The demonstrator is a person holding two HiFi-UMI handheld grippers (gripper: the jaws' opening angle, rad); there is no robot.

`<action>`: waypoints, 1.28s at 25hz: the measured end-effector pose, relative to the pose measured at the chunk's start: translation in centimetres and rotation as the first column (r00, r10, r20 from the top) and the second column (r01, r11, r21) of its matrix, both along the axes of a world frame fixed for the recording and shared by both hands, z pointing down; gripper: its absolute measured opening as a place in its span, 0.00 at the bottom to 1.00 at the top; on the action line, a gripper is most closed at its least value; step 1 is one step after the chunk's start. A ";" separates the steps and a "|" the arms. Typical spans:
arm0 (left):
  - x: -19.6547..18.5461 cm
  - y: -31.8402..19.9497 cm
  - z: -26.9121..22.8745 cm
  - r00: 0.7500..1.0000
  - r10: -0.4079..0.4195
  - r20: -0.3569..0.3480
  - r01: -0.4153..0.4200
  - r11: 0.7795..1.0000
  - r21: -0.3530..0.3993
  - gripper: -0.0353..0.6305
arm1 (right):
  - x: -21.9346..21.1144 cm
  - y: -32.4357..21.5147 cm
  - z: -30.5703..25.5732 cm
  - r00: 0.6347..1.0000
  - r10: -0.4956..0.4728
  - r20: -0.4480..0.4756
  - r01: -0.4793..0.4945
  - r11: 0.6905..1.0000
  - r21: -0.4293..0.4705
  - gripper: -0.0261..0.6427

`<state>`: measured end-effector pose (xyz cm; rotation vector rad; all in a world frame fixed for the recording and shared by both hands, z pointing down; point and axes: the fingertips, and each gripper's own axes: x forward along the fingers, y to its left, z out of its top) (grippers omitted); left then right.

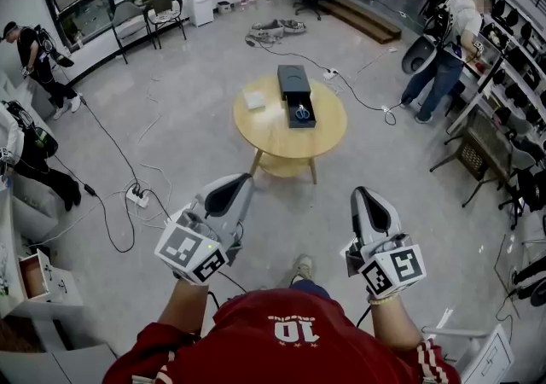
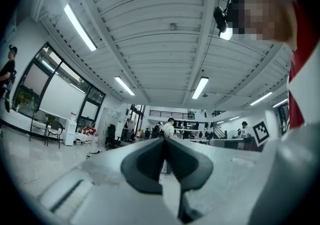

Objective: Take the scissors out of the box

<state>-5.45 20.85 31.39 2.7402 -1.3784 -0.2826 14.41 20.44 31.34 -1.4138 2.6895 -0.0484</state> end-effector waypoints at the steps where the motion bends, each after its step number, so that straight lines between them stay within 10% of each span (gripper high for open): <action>1: -0.1 0.0 0.0 1.000 0.001 -0.001 -0.001 1.000 0.002 0.06 | -0.1 0.0 0.0 1.000 -0.001 0.000 0.001 1.000 0.002 0.03; 32: 1.1 -11.9 1.2 1.000 -0.013 0.014 0.014 0.999 -0.046 0.06 | 1.1 -13.0 2.1 0.999 -0.043 0.014 0.043 0.997 -0.061 0.03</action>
